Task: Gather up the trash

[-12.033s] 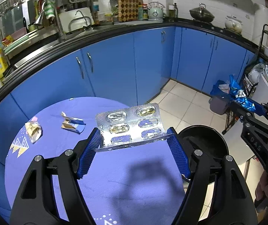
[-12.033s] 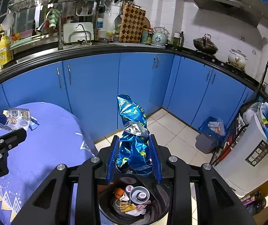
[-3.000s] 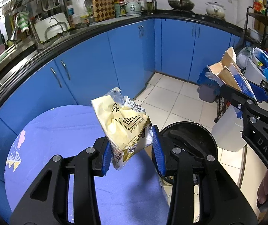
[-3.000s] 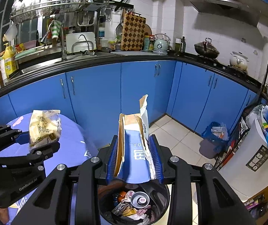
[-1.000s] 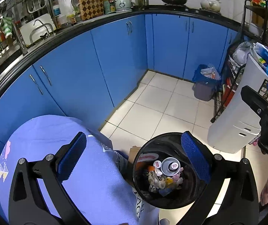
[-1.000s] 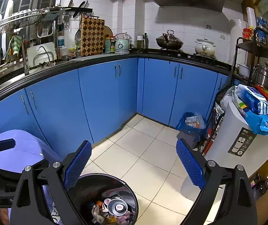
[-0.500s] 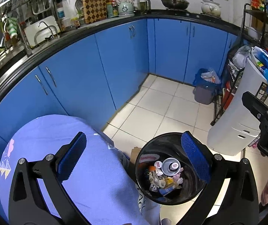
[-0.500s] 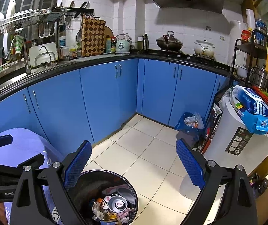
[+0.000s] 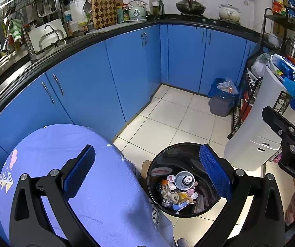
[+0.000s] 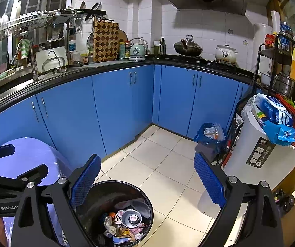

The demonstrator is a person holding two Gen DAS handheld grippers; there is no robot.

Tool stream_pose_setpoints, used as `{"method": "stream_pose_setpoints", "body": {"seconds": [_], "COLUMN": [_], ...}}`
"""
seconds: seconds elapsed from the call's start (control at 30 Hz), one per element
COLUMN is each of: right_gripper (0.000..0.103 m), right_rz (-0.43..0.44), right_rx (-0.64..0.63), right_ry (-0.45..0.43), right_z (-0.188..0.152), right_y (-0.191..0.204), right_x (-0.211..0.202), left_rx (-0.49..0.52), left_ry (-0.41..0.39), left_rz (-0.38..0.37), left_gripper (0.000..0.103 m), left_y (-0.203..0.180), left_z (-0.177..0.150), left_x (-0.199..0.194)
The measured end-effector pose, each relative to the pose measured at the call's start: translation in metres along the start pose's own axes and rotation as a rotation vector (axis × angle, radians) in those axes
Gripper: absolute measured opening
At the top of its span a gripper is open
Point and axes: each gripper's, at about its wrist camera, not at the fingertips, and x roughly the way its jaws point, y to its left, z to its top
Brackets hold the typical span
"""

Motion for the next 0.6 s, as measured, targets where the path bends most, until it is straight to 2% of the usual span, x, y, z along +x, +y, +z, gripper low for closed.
{"method": "stream_pose_setpoints", "body": {"seconds": [0.33, 0.6], "right_gripper": [0.089, 0.089], "right_rz": [0.01, 0.015], "right_rx": [0.017, 0.016], "right_ry": [0.002, 0.001], "right_z": [-0.002, -0.002], "right_y": [-0.003, -0.002], "right_x": [-0.007, -0.007], "left_rx": [-0.022, -0.003], "left_ry": [-0.01, -0.02], "left_rz": [-0.009, -0.005], "left_gripper": [0.1, 0.1], "left_y": [0.005, 0.002], "left_z": [-0.002, -0.003], "left_x": [-0.009, -0.012]}}
